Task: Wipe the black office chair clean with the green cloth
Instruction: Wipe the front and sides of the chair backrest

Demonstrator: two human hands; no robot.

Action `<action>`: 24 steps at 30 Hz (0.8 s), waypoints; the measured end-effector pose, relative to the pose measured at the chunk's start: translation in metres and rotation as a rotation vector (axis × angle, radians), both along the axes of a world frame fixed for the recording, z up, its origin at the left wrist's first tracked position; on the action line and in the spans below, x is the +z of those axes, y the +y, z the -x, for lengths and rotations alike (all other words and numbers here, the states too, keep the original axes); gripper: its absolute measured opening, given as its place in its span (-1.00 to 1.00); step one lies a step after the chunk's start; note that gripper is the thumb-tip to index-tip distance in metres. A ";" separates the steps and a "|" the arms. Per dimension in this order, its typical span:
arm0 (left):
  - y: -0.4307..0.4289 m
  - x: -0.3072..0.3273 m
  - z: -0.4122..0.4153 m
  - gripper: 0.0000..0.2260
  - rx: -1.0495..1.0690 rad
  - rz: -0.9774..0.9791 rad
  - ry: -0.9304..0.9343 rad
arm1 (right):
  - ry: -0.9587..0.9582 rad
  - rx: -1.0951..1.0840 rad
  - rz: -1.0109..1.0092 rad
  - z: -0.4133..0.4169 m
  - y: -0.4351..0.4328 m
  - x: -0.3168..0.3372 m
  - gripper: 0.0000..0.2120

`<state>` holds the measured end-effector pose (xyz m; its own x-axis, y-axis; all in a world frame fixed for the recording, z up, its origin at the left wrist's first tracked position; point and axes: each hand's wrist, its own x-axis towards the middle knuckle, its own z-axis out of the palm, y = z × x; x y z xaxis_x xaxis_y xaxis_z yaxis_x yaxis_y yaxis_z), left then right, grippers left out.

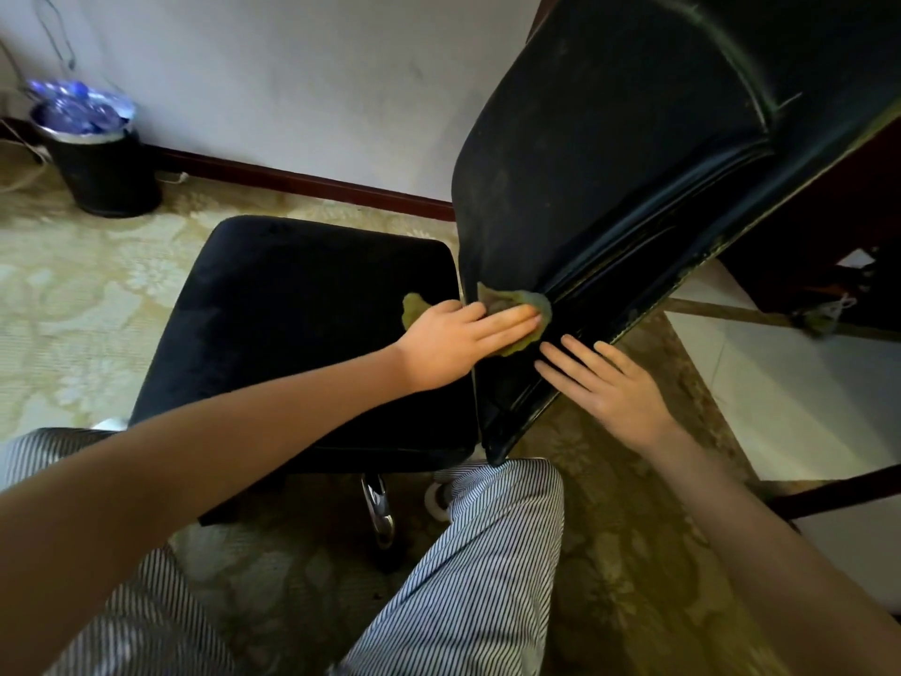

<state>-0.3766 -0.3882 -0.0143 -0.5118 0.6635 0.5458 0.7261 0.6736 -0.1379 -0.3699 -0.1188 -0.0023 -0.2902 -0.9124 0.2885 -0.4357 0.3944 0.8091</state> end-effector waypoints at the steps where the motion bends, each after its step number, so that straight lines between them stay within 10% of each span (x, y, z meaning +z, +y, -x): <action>1: 0.000 0.002 0.001 -0.23 0.003 0.026 0.001 | 0.007 0.014 0.019 -0.001 -0.002 0.002 -0.57; 17: -0.017 -0.038 -0.043 -0.35 0.103 0.532 -0.265 | 0.045 0.031 0.249 -0.033 -0.021 -0.010 -0.58; 24: -0.006 0.027 -0.046 -0.28 0.095 0.267 -0.062 | 0.098 0.021 0.223 -0.039 -0.028 -0.007 -0.45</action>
<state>-0.3307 -0.3943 0.0130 -0.6056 0.7269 0.3240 0.6740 0.6849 -0.2769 -0.3311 -0.1467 -0.0091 -0.2327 -0.8287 0.5090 -0.3694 0.5594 0.7420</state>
